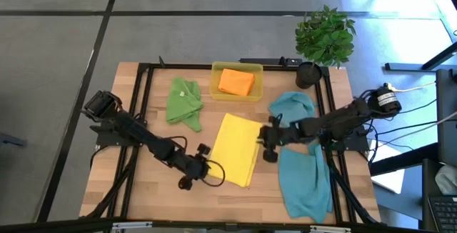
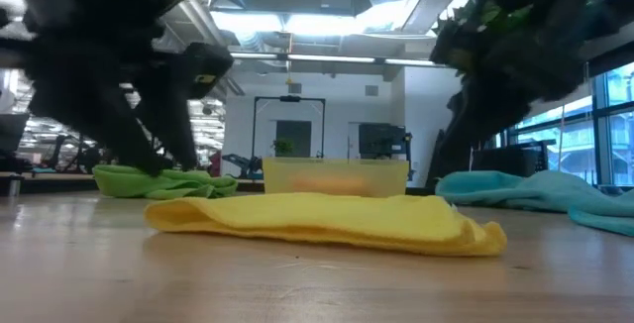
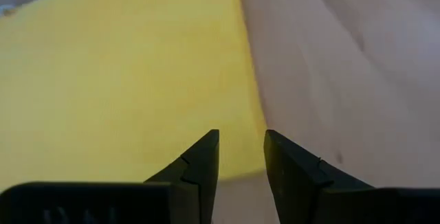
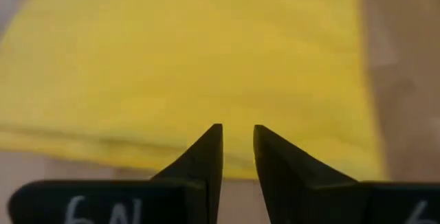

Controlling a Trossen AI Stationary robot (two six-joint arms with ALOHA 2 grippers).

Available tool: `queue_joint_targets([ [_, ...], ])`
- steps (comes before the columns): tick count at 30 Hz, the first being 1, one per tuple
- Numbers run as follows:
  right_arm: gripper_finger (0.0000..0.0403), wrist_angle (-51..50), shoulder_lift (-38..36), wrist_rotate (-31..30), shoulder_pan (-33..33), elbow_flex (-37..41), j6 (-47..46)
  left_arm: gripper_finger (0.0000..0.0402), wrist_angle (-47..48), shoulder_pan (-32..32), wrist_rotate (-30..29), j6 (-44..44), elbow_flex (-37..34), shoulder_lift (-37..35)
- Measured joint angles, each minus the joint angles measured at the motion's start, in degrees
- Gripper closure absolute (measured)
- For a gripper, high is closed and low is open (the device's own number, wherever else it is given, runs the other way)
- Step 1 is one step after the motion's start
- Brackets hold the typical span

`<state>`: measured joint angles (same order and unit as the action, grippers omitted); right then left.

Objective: Fold microfiber towels
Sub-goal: Fold the yellow microfiber cloth

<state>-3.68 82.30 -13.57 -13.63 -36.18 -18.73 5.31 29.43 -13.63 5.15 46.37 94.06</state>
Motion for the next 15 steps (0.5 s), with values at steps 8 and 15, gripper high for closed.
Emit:
queue_joint_targets([
  [8,0.0317,0.0,0.0,-4.6,-7.7,0.0,-3.8,0.0294,1.6,5.2,-9.9,22.3,0.0,1.1],
  [15,0.0317,0.0,0.0,-4.8,-8.4,0.0,-5.0,0.0294,1.7,7.2,-13.8,24.3,0.0,5.1],
])
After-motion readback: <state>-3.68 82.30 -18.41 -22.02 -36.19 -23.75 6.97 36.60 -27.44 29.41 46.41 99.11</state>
